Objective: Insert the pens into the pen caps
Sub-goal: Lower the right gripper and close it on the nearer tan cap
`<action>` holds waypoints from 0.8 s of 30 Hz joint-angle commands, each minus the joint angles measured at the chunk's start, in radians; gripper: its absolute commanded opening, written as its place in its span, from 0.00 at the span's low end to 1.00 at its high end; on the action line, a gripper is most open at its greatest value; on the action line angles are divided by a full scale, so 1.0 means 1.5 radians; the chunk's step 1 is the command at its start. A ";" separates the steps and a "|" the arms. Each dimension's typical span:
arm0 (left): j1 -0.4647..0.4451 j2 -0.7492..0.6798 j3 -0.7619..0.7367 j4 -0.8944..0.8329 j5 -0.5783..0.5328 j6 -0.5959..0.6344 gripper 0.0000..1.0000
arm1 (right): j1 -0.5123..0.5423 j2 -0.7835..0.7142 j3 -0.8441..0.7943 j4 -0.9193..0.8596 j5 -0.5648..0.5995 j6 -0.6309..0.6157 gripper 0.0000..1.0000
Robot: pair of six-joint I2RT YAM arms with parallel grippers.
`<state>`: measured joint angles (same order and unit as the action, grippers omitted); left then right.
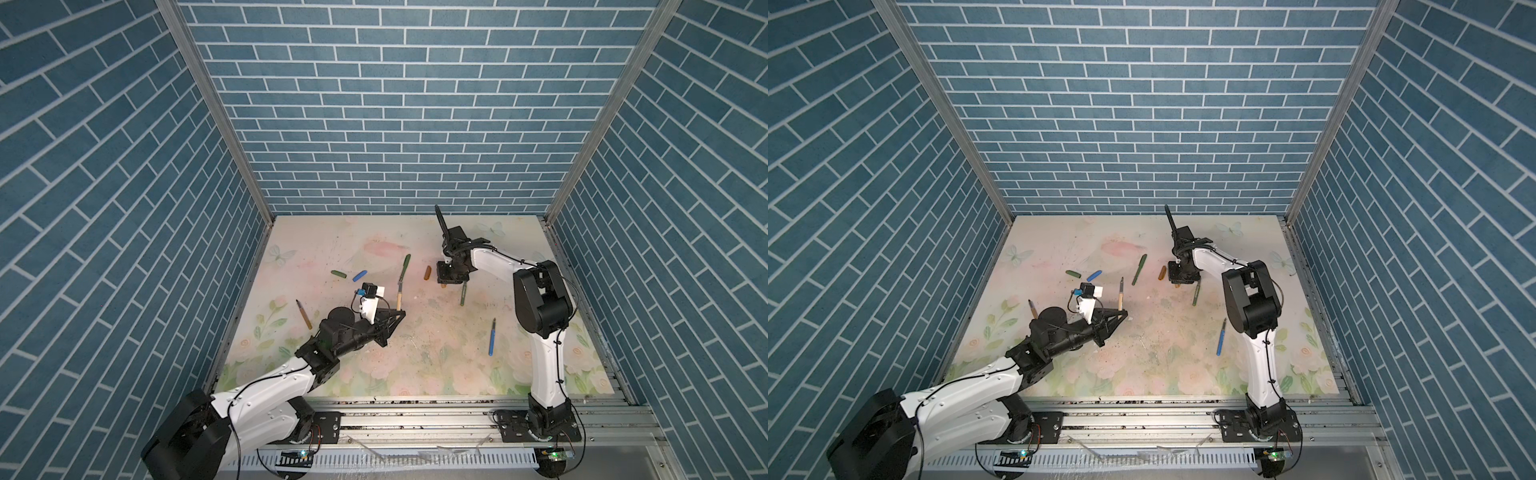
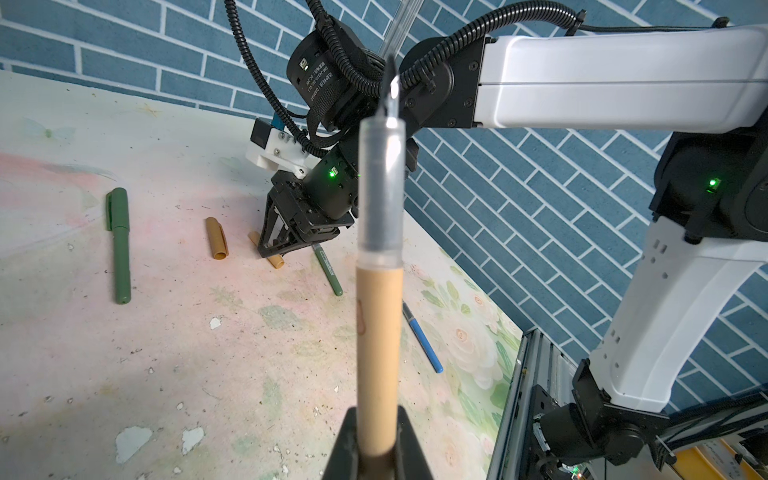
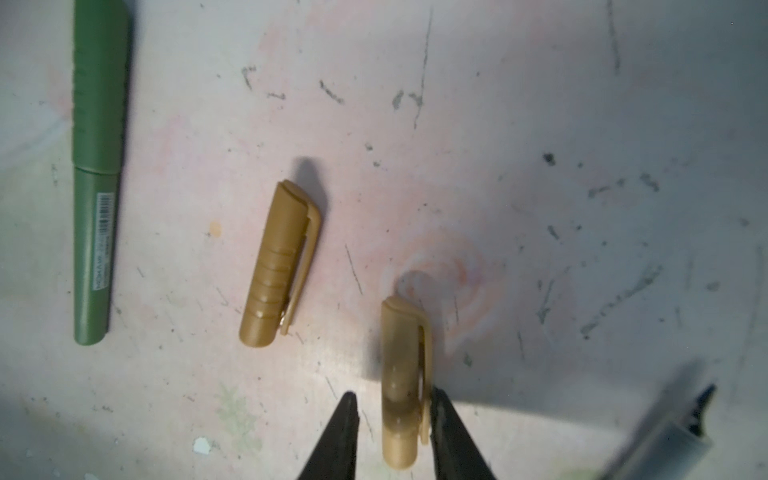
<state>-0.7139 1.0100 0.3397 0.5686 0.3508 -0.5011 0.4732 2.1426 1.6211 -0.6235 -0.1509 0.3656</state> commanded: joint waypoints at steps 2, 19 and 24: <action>-0.002 0.004 0.022 -0.010 0.012 0.006 0.00 | -0.008 -0.027 0.016 -0.027 -0.007 -0.025 0.29; -0.002 0.021 0.028 -0.004 0.015 0.007 0.00 | -0.027 0.014 0.035 -0.031 -0.029 -0.042 0.21; -0.001 0.027 0.031 -0.003 0.017 0.007 0.00 | -0.027 0.024 0.035 -0.031 -0.031 -0.043 0.20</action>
<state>-0.7139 1.0458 0.3553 0.5510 0.3614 -0.5014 0.4374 2.1517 1.6485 -0.6434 -0.1890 0.3317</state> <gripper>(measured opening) 0.134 0.206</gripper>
